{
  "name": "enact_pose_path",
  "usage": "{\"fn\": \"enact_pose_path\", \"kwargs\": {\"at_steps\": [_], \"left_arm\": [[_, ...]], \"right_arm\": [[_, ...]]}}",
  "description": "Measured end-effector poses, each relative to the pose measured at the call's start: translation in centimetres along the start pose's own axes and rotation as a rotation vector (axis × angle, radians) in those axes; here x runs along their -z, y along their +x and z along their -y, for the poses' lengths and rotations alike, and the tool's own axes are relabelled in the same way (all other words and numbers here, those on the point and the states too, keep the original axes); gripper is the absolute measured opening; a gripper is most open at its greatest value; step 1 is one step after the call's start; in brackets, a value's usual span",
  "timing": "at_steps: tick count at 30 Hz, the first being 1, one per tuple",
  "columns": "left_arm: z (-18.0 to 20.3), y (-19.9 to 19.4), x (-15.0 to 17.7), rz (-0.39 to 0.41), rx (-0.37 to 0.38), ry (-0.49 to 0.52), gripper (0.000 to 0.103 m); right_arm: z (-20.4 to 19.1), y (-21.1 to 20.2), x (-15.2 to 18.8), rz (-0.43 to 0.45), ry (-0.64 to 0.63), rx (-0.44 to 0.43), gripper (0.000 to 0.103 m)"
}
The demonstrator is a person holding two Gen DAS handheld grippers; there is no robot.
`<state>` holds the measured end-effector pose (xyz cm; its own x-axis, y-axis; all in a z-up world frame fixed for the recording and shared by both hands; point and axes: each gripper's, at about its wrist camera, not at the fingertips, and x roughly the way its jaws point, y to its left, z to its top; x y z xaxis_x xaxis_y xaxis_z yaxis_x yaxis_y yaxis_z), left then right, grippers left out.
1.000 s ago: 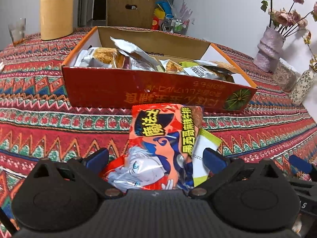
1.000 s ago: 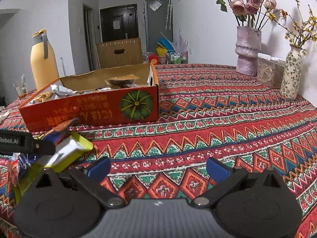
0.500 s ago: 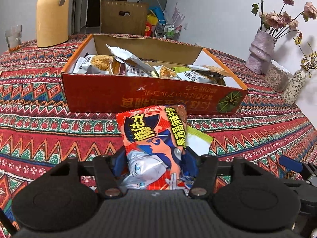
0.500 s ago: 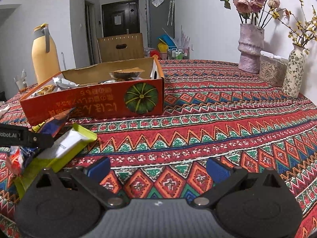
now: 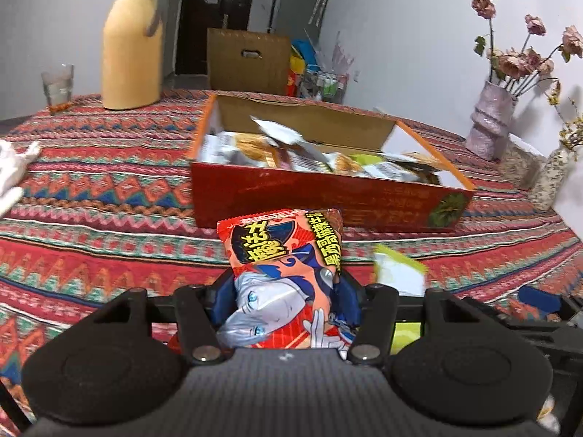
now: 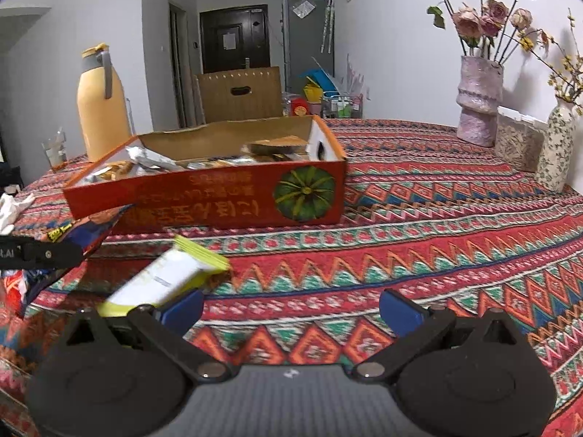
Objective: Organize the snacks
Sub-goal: 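Grasp the red-and-blue chip bag with the left tool while the right tool grasps the green-and-white bar, then carry the chip bag and green-and-white bar over the box with both tools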
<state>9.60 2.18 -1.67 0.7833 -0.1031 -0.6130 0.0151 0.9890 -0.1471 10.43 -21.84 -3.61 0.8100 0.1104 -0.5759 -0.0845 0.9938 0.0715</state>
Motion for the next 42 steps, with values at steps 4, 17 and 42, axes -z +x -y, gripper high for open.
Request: {"fn": "enact_pose_path", "kwargs": {"at_steps": [4, 17, 42], "left_arm": [[-1.5, -0.3, 0.3, 0.012, -0.048, 0.01, 0.058], [-4.1, 0.7, 1.6, -0.006, -0.108, -0.01, 0.063], [-4.9, 1.4, 2.2, -0.055, -0.138, -0.069, 0.1]], "right_arm": [[-1.8, 0.1, -0.6, 0.004, 0.001, -0.032, 0.103], [-8.5, 3.5, -1.2, -0.083, -0.04, -0.01, 0.103], [-6.5, 2.1, 0.6, -0.083, -0.096, -0.064, 0.05]]}}
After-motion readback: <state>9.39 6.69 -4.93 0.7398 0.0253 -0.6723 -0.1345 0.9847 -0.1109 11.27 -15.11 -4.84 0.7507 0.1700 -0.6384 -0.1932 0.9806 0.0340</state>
